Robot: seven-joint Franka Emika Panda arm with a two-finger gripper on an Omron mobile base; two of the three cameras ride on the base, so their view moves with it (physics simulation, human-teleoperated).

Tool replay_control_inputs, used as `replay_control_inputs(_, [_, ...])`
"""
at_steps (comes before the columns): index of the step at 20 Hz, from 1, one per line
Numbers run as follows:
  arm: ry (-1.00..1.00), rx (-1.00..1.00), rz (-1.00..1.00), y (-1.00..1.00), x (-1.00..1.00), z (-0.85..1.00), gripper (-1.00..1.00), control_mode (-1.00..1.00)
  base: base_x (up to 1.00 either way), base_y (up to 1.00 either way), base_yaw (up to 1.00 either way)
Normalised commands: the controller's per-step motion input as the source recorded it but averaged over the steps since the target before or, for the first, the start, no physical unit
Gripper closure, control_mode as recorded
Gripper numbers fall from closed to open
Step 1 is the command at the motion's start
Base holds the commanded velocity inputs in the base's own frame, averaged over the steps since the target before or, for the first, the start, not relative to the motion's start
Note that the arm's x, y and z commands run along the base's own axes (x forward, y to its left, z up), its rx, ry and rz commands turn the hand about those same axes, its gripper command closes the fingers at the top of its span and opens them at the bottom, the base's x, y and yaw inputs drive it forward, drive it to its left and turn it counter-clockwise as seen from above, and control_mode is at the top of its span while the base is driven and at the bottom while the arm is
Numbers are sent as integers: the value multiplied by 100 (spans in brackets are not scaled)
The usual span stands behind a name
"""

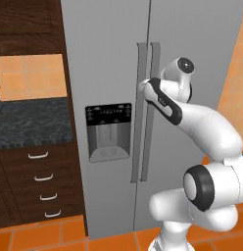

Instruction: Take the strawberry from the fridge and place it on top of the pancake, located on the dining counter.

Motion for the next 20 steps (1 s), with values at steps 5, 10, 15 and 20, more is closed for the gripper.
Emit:
replay_control_inputs(5, [-5,5,0,-1,38,0,-100,-100,0,0,0])
replay_control_inputs(10, [-12,5,0,0,42,-3,-100,-100,0,0,0])
replay_control_inputs(15, [-9,5,0,0,54,-3,-100,-100,0,0,0])
replay_control_inputs(20, [-30,3,2,0,29,-18,-100,-100,0,0,0])
